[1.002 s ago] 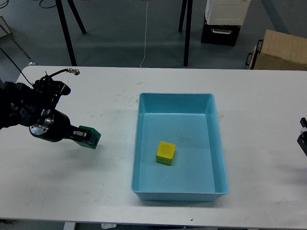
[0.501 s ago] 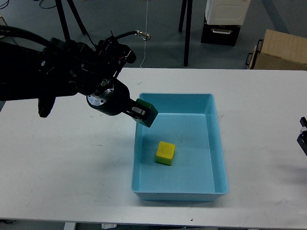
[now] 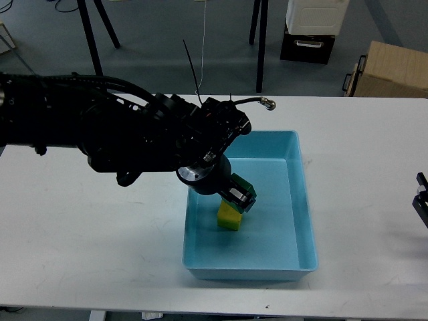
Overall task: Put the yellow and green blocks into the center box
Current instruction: 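Lift the green cube and lower it into the bin beside the yellow cube, then open the left gripper and raise it away from the bin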
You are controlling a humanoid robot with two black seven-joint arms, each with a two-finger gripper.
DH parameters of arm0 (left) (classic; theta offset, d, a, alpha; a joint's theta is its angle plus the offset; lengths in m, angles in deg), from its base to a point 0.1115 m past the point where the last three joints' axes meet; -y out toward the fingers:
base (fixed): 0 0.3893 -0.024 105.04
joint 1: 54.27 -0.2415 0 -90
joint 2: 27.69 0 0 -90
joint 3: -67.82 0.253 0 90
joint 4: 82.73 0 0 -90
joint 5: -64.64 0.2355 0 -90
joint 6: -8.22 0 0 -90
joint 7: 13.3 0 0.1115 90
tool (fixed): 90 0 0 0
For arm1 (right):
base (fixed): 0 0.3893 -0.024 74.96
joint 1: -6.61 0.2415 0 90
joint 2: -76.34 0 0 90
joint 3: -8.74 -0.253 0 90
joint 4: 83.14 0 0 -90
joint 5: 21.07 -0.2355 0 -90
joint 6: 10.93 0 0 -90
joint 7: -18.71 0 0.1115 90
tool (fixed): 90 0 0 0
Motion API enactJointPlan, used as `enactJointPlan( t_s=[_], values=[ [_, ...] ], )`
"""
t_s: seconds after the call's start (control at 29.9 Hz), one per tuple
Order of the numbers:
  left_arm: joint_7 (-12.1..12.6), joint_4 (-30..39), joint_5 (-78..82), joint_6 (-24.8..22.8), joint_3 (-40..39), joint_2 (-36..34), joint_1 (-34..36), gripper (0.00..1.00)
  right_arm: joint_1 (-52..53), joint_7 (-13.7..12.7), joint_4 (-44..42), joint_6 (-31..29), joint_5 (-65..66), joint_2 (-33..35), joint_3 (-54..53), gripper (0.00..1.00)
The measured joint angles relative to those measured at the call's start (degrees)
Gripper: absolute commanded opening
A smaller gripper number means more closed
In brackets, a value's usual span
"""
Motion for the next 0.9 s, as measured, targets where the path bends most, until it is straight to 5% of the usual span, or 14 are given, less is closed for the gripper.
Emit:
enactJointPlan(
  t_s=[0.33,0.67,0.9],
  values=[
    [-1.2,-0.5,-0.1,0.0,0.9,0.2,0.0,0.94,0.0,0.0,-0.6,0.0,-0.1,0.0,-0.1,1.0],
    [-5.7,-1.0,-2.3,0.0,-0.5,-1.8,1.7,0.99,0.0,0.0,-0.6,0.0,-0.1,0.0,-0.2,1.0],
    [-11.1,-3.1,-9.2,0.3,-15.0,-12.6,-3.5,0.99,0.6,0.0,-0.5,0.0,-0.1,0.0,-0.1,1.0]
  ],
)
